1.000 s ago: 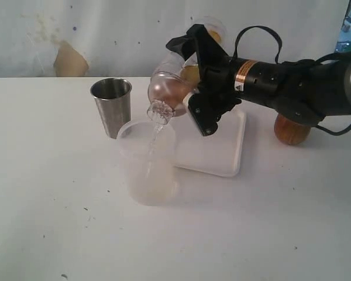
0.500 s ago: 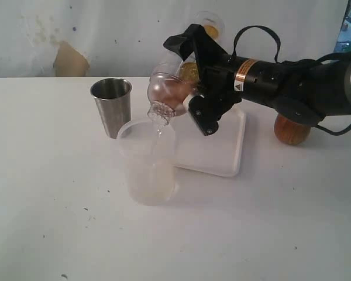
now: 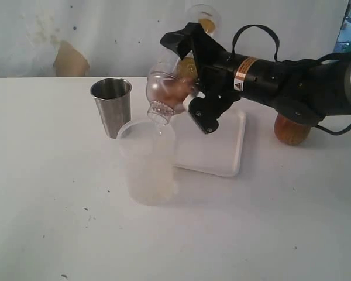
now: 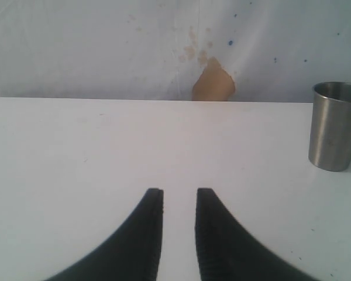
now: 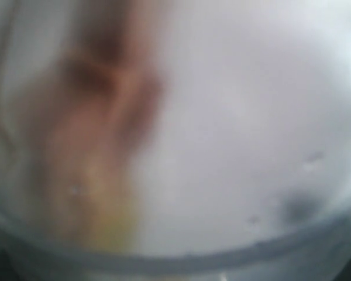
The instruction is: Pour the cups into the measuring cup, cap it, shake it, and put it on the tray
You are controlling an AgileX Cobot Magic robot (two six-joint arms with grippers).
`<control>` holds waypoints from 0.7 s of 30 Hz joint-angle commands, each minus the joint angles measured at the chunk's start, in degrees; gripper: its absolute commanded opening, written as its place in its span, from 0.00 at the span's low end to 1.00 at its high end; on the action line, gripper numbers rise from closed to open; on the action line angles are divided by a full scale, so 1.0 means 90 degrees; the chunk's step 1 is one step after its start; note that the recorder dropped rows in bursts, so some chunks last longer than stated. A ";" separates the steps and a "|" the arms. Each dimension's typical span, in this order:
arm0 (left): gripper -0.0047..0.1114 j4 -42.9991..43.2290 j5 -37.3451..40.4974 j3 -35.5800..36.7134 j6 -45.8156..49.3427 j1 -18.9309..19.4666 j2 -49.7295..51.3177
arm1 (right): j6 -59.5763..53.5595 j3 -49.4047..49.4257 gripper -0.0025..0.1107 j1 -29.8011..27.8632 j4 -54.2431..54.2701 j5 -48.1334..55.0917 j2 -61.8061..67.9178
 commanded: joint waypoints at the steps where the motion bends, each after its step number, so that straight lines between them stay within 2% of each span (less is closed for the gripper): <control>1: 0.22 -0.0076 -0.0021 0.0032 0.0007 -0.0002 -0.0027 | -0.0051 -0.0085 0.02 0.0002 0.0136 -0.0617 -0.0103; 21: 0.22 -0.0076 -0.0021 0.0032 0.0007 -0.0002 -0.0027 | -0.0911 -0.0085 0.02 0.0135 0.0136 -0.0991 -0.0103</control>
